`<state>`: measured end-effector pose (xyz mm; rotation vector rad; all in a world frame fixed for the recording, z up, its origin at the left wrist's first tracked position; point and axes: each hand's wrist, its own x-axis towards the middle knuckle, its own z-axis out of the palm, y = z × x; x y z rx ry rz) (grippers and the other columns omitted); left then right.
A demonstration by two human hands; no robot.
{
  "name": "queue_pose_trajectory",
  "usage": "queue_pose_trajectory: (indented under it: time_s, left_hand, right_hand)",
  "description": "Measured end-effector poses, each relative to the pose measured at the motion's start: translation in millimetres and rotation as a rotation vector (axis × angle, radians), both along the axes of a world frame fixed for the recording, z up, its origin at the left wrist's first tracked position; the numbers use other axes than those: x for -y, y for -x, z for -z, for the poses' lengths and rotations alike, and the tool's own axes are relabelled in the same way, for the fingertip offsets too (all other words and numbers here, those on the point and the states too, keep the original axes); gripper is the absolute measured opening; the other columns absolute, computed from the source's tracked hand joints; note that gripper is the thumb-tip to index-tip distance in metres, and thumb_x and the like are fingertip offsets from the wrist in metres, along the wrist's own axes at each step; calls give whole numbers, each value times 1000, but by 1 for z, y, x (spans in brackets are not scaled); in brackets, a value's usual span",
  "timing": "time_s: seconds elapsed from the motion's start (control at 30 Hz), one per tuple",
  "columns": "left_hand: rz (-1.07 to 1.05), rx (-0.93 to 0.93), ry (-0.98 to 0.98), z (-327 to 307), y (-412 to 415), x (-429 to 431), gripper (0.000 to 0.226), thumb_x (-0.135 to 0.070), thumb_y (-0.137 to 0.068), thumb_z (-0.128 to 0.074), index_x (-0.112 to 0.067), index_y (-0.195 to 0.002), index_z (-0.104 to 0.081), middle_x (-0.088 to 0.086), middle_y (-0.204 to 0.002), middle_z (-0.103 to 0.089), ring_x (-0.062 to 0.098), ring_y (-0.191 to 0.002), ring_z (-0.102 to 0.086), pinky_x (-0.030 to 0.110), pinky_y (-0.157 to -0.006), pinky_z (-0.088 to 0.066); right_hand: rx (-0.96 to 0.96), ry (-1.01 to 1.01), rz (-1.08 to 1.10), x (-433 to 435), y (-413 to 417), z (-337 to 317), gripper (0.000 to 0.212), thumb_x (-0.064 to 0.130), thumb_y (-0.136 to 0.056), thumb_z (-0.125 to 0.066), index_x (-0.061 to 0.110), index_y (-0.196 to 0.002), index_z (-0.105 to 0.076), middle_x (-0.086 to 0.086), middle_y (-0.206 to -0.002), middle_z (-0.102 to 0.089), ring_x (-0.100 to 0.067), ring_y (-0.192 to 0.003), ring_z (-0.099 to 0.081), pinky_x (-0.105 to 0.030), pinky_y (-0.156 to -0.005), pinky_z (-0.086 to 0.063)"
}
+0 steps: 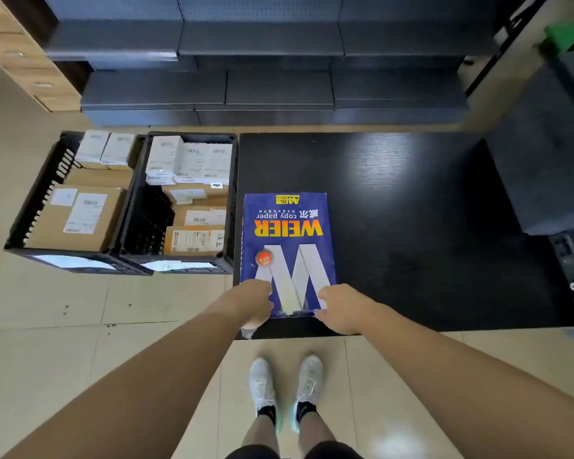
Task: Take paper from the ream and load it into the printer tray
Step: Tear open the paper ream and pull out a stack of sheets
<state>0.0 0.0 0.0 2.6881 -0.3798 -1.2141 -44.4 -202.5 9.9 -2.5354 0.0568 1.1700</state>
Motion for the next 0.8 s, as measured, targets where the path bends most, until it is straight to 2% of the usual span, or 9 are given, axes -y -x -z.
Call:
queue_pose_trajectory:
  time_s: [0.2,0.33,0.47,0.53,0.6,0.67,0.73,0.8]
  left_hand:
    - [-67,28,82,20,-1,1,44,-25,-96,-58,-19,-138,-52,5,-138,-55,28,-122,-56,40,-98,-52]
    - [-161,76,141,38,5,3,39,-19,-95,-58,-18,-135,-55,6,-136,-55,28,-122,-56,41,-100,-50]
    - [-251,83,219,53,18,8,35,-17,-95,-59,-13,-130,-60,8,-128,-60,27,-118,-57,38,-100,-49]
    - [-281,83,246,60,23,11,34,-15,-95,-57,-13,-129,-61,9,-125,-61,26,-113,-59,36,-96,-49]
    - [-317,80,275,65,25,14,34,-13,-94,-56,-14,-127,-61,8,-121,-62,26,-106,-61,33,-90,-49]
    - [-328,72,300,67,26,16,36,-12,-94,-56,-16,-130,-59,8,-122,-61,27,-109,-61,35,-92,-50]
    - [-316,68,304,67,26,18,40,-13,-95,-56,-17,-134,-57,9,-128,-59,29,-115,-59,41,-97,-50]
    - [-303,78,310,68,24,18,39,-12,-96,-56,-17,-134,-56,10,-129,-59,29,-115,-59,40,-98,-50]
  right_hand:
    - [84,-41,60,-9,-9,20,35,29,-99,-50,14,-131,-52,-7,-130,-60,-24,-111,-61,-33,-93,-53]
    - [173,-17,195,-15,-9,41,29,27,-97,-53,14,-122,-60,-6,-120,-66,-22,-105,-63,-34,-92,-54]
    - [196,-38,354,-23,-1,60,29,23,-96,-55,12,-122,-66,-5,-124,-67,-24,-114,-61,-32,-101,-48]
    - [261,-59,434,-27,4,69,25,21,-93,-58,14,-113,-71,-4,-117,-71,-23,-108,-64,-30,-97,-49]
    - [322,-73,454,-32,6,76,19,19,-90,-59,14,-95,-77,-3,-100,-76,-23,-93,-68,-30,-87,-54]
    - [351,-81,458,-35,6,79,22,17,-89,-59,11,-78,-76,-5,-81,-76,-26,-77,-68,-34,-75,-56]
    - [357,-100,508,-39,2,78,23,19,-89,-60,11,-74,-75,-3,-77,-75,-24,-73,-68,-31,-71,-55]
    - [359,-99,579,-43,-2,80,19,23,-90,-62,15,-84,-78,2,-85,-77,-17,-77,-69,-25,-71,-52]
